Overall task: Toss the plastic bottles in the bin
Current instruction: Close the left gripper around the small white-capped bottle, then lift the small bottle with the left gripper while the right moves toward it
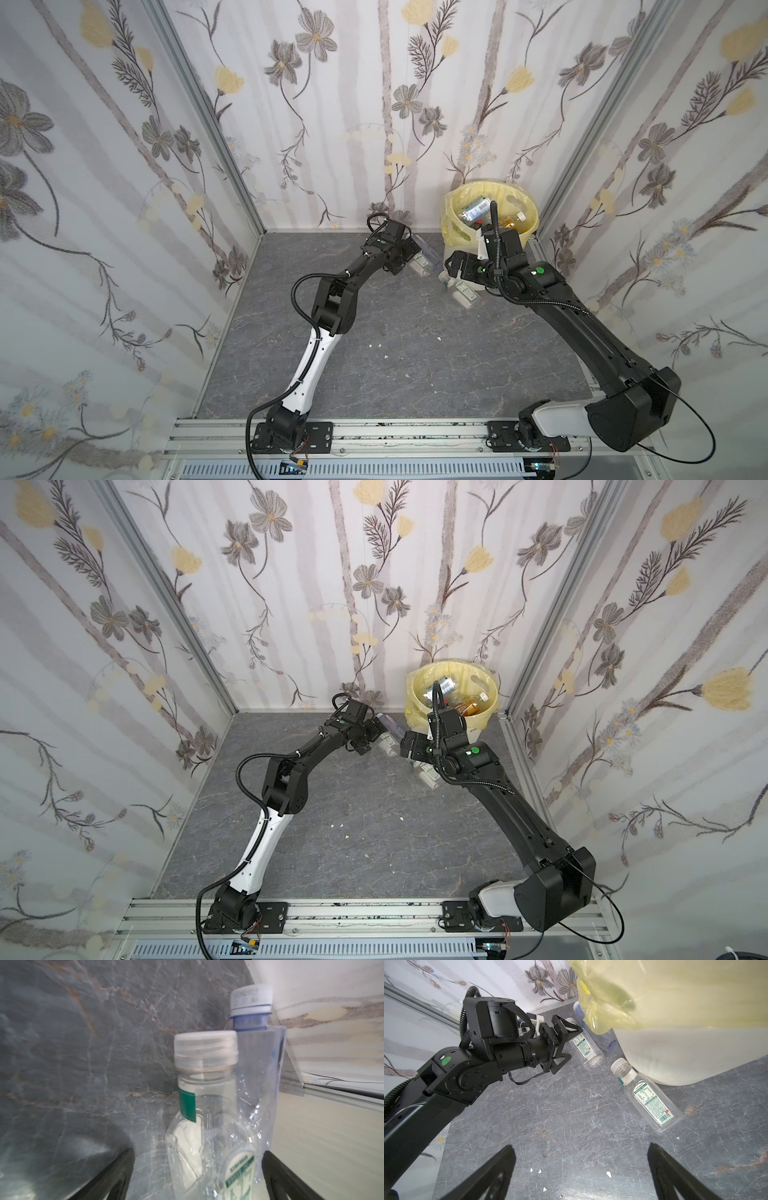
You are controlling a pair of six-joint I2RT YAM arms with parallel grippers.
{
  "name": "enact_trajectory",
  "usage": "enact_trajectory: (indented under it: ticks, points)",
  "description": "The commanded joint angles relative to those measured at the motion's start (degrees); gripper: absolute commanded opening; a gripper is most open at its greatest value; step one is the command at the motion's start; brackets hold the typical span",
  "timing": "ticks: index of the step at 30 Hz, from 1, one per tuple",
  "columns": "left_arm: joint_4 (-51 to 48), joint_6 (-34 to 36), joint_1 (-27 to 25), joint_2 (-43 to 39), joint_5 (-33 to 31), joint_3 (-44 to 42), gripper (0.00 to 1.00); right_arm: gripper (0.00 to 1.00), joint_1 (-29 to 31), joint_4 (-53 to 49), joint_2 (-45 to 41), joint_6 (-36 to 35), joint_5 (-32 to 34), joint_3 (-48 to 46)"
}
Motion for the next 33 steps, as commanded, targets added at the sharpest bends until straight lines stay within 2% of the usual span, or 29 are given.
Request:
enact_trajectory:
  ticks: [1, 12, 19, 33]
  points:
    - [-0.4, 2.4, 0.1, 1.0, -0.4, 0.6, 0.96, 1.0, 0.1, -0.2, 1.2, -0.4, 1.8, 1.4]
    - [-0.4, 6.4, -0.1, 1.5, 2.1, -0.3, 0.76, 1.0, 0.1, -1.0, 5.2, -1.2, 1.1, 4.7]
    - [-0.4, 10.0, -0.4, -4.2, 1.7, -7.3, 0.72, 1.0, 0.1, -1.0, 5.8, -2.2, 0.8, 5.2]
    - [-0.4, 11.8, -2.7, -12.2, 2.6, -18.7, 0.65, 1.0, 0.1, 0.3, 4.9, -2.8, -1.3, 2.6]
